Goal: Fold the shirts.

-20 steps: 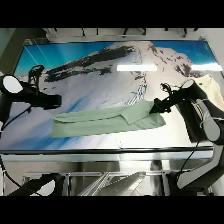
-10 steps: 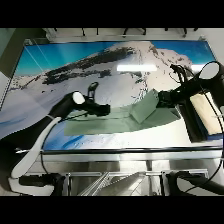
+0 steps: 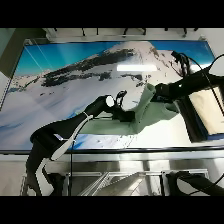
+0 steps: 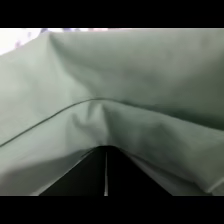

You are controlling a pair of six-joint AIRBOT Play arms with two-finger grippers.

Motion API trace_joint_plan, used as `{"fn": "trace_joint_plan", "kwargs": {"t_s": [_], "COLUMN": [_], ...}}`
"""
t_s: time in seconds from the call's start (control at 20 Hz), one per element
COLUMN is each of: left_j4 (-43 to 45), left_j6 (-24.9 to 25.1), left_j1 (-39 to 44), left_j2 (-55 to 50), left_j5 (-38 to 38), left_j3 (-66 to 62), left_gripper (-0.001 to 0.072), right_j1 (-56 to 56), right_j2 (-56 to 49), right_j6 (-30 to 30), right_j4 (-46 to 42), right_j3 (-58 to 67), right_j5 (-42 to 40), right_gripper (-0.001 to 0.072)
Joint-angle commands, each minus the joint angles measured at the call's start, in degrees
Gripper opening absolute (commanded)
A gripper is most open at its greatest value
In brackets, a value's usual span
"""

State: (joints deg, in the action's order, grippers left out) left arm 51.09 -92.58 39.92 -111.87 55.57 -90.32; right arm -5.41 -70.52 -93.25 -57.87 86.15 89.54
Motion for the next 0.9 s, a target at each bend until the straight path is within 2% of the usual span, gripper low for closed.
{"fn": "trace_joint_plan", "kwargs": {"t_s": [0.0, 0.15, 0.25, 0.3, 0.45, 0.55, 0.7, 0.85], "left_j4": [0.46, 10.05, 19.71, 21.86, 22.88, 22.82, 22.71, 22.69], "left_j6": [-0.48, -0.22, 0.26, 1.57, 6.71, 7.52, 7.54, 8.35], "left_j1": [1.01, -1.29, -5.11, -8.37, -21.09, -30.21, -41.4, -49.11], "left_j2": [-0.17, 4.74, 10.88, 14.69, 24.46, 29.81, 36.5, 41.07], "left_j5": [2.58, 9.01, 11.56, 12.46, 18.8, 21.55, 20.61, 19.1], "left_j3": [-2.69, -2.62, -0.33, 2.05, 9.07, 13.53, 18.71, 22.34], "left_gripper": [0.0012, 0.0012, 0.0011, 0.0011, 0.0011, 0.0012, 0.0012, 0.0012], "right_j1": [-0.22, -0.81, -3.13, -4.92, -11.61, -16.33, -22.82, -28.15], "right_j2": [-1.81, -3.8, -4.59, -5.11, -7.63, -10.19, -15.54, -21.97], "right_j6": [-0.61, -1.29, -1.31, -1.42, -2.93, -4.15, -4.35, -5.49], "right_j4": [0.5, 0.72, 0.72, 0.7, 0.72, 1.51, 6.69, 9.64], "right_j3": [4.22, 4.9, 4.9, 4.9, 4.9, 4.9, 4.92, 4.94], "right_j5": [-1.38, -1.33, -2.21, -3.15, -7.74, -11.91, -19.56, -28.81], "right_gripper": [0.0022, 0.0022, 0.0022, 0.0022, 0.0022, 0.0022, 0.0022, 0.0022]}}
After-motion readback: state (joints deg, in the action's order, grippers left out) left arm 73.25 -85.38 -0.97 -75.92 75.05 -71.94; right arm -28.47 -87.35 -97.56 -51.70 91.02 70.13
